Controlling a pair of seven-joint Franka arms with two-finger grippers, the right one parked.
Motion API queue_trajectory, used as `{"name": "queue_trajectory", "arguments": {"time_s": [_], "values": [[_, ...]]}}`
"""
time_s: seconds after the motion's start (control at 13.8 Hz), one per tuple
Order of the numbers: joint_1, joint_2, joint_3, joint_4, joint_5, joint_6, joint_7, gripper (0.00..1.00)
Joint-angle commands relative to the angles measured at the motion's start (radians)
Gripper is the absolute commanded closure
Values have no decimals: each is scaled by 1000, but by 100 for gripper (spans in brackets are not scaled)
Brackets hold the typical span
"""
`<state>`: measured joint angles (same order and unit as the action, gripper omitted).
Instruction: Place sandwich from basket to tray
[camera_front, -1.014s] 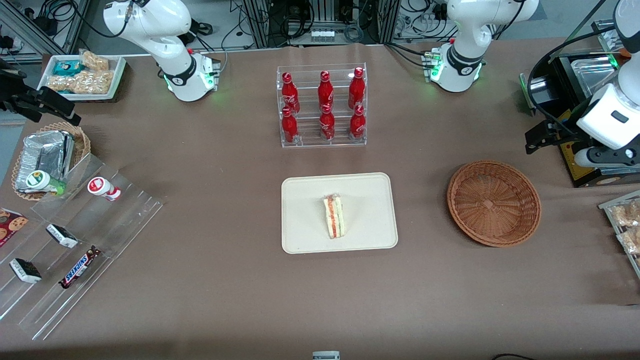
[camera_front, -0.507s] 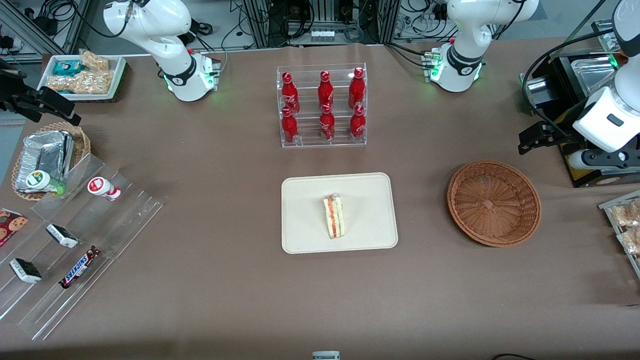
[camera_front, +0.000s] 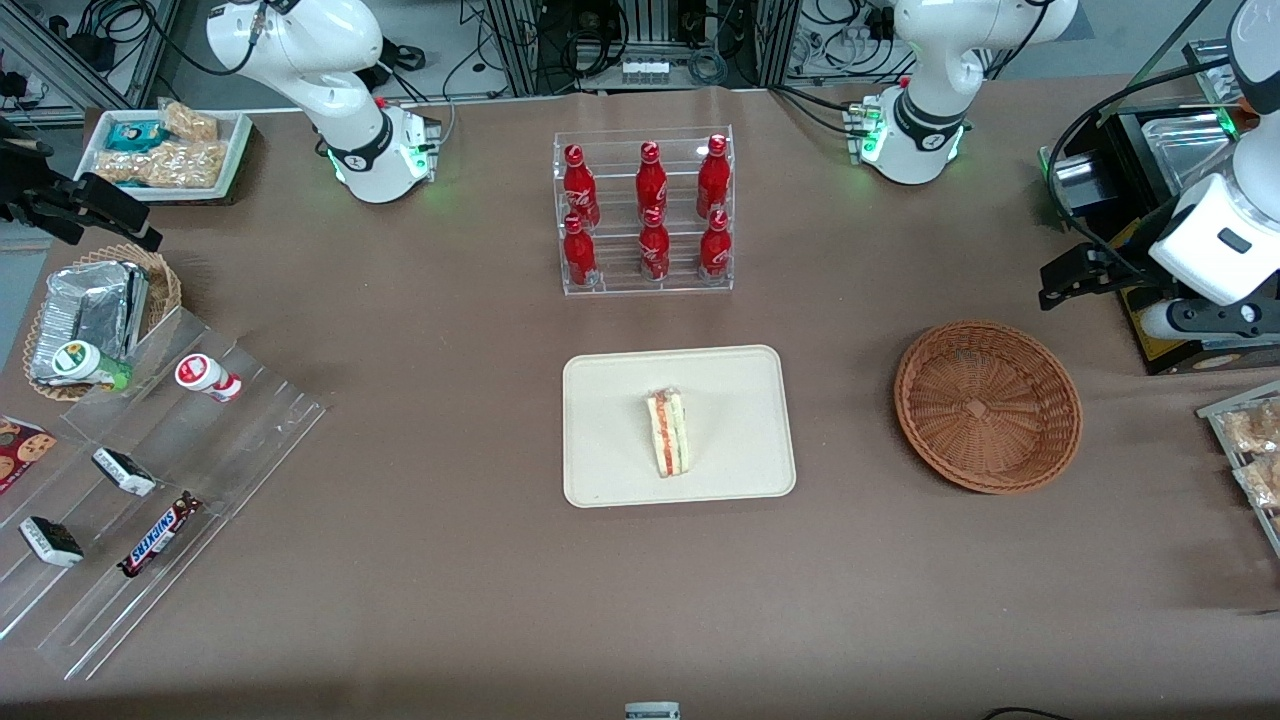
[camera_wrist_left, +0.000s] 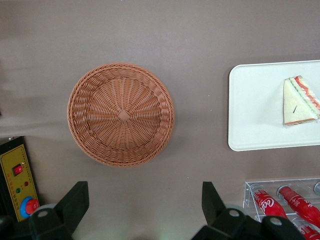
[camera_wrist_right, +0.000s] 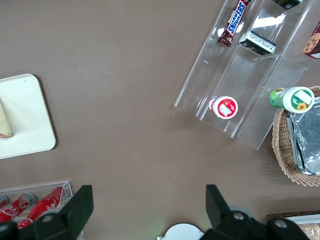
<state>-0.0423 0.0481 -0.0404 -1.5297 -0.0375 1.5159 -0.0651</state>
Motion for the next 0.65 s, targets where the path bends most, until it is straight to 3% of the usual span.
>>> {"name": "queue_trajectory", "arguments": {"time_s": [0.0, 0.58], "values": [[-10, 15, 7, 23, -7, 0, -1, 0], [-10, 13, 7, 23, -9, 9, -1, 0]]}}
